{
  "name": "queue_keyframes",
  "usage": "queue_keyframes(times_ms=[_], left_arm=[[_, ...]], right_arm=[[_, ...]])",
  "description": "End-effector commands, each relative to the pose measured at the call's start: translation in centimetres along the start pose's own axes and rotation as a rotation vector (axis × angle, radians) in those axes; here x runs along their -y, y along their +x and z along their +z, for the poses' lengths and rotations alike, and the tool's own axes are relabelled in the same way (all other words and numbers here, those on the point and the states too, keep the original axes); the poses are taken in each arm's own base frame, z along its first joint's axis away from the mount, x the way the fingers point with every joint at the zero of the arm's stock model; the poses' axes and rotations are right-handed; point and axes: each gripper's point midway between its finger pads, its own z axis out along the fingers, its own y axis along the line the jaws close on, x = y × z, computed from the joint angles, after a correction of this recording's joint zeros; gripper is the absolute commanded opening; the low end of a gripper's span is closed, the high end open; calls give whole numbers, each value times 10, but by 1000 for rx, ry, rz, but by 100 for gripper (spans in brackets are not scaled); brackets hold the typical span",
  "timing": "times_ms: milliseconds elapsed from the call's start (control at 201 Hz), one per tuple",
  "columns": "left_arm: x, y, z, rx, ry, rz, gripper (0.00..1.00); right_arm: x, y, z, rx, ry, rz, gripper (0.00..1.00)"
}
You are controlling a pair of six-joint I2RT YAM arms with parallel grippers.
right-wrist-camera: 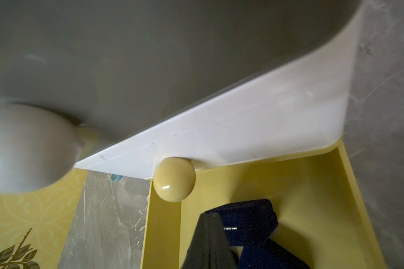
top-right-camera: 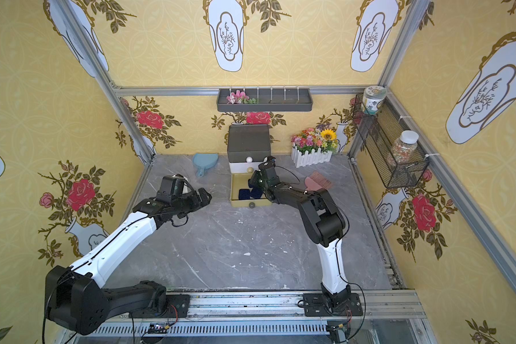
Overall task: Place the brooch boxes into the drawer by color
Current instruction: Adjust the brooch box in the drawer.
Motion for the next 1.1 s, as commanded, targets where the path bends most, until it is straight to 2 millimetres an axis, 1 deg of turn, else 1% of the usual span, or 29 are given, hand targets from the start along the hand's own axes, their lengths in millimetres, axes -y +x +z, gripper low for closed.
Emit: queue_keyframes(times_ms=[0,100,169,378,533,677,891,1095], left_arm=[[2,-3,0,7,5,15,100],[0,-2,1,5,1,14,100],[0,-1,1,3,-1,15,100],[-1,1,3,-3,-1,16,100],[-3,2,4,-5,-1,14,100],[-4,3,3,-2,-2,12,100],[-4,4,3,-3,-1,12,100],[-4,4,4,-4,0,12,100]], right_arm=[[0,-2,7,4,7,-24,4],[2,3,11,-10,18,-35,4],[7,9,11,-23,29,-35,4],[23,29,5,-69,66,-30,4],[30,38,1,-102,83,-35,4],[32,40,-6,-115,89,-40,5],[28,44,-12,-139,79,-46,6],[26,42,-15,-135,81,-55,9]])
